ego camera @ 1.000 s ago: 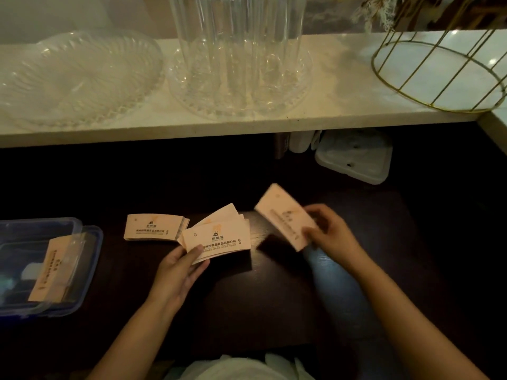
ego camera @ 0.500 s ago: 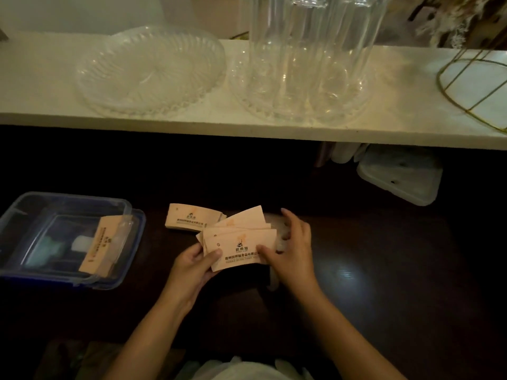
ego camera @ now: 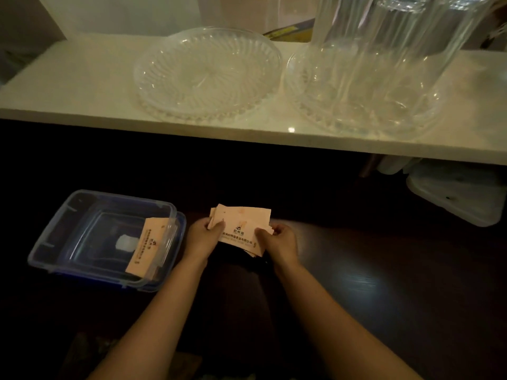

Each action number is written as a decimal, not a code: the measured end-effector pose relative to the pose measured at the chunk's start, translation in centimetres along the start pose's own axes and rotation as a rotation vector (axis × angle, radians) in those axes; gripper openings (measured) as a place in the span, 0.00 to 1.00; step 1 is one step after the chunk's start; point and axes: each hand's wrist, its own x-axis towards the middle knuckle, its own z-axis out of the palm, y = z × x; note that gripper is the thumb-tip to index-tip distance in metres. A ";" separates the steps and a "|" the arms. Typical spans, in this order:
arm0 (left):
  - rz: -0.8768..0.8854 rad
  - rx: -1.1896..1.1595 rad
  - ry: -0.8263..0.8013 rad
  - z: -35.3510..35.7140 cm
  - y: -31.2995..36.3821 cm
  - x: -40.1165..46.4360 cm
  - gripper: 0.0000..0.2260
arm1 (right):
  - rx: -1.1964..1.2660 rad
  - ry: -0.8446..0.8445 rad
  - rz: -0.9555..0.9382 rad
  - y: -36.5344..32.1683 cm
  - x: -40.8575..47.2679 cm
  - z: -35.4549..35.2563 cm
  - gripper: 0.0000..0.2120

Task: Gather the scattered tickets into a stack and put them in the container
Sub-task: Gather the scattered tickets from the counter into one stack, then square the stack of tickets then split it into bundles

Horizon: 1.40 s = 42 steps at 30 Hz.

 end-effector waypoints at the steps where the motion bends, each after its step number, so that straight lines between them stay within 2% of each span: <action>1: 0.008 0.040 0.011 0.1 0.0 0.6 0.06 | 0.003 0.026 0.015 0.2 0.3 0.6 0.13; 5: 0.022 0.197 0.022 -0.1 -0.8 2.1 0.19 | -0.025 0.079 0.078 1.0 1.4 2.0 0.12; 10: -0.029 0.366 0.028 -0.2 -1.3 2.9 0.31 | -0.166 0.060 0.035 1.4 2.7 2.2 0.17; 13: -0.038 0.325 -0.099 -0.3 -0.9 3.7 0.24 | -0.215 -0.025 0.059 1.4 3.8 1.3 0.25; 16: -0.052 0.198 -0.244 -0.5 0.0 4.1 0.17 | -0.367 -0.115 0.024 1.0 4.9 0.2 0.34; 19: -0.086 0.157 -0.298 -0.8 0.7 4.5 0.17 | -0.489 -0.139 -0.032 0.8 5.6 -0.6 0.40; 21: -0.092 0.164 -0.342 -1.0 0.6 4.7 0.16 | -0.554 -0.178 -0.070 1.0 5.8 -1.0 0.40; 24: -0.073 0.233 -0.369 -1.2 0.1 4.7 0.18 | -0.673 -0.234 -0.172 1.6 5.8 -1.7 0.32; 27: 0.040 0.359 -0.314 -1.4 -0.9 4.2 0.26 | -0.719 -0.238 -0.317 2.1 5.3 -2.4 0.26; 30: 0.100 0.311 -0.362 -1.6 -1.9 3.3 0.30 | -0.687 -0.288 -0.344 2.3 4.5 -3.0 0.28; 34: 0.117 0.205 -0.355 -1.6 -2.7 1.3 0.36 | -0.697 -0.323 -0.472 2.2 3.0 -3.8 0.37; 37: 0.252 0.143 -0.365 -0.8 -2.9 -1.2 0.42 | -0.787 -0.285 -0.693 2.6 1.3 -5.5 0.35; 39: 0.343 0.196 -0.313 0.2 -3.3 -3.0 0.42 | -0.864 -0.253 -0.823 3.2 0.2 -7.2 0.36; 42: 0.354 0.212 -0.312 2.4 -4.6 -5.7 0.40 | -0.985 -0.216 -0.866 4.7 -1.0 -9.7 0.35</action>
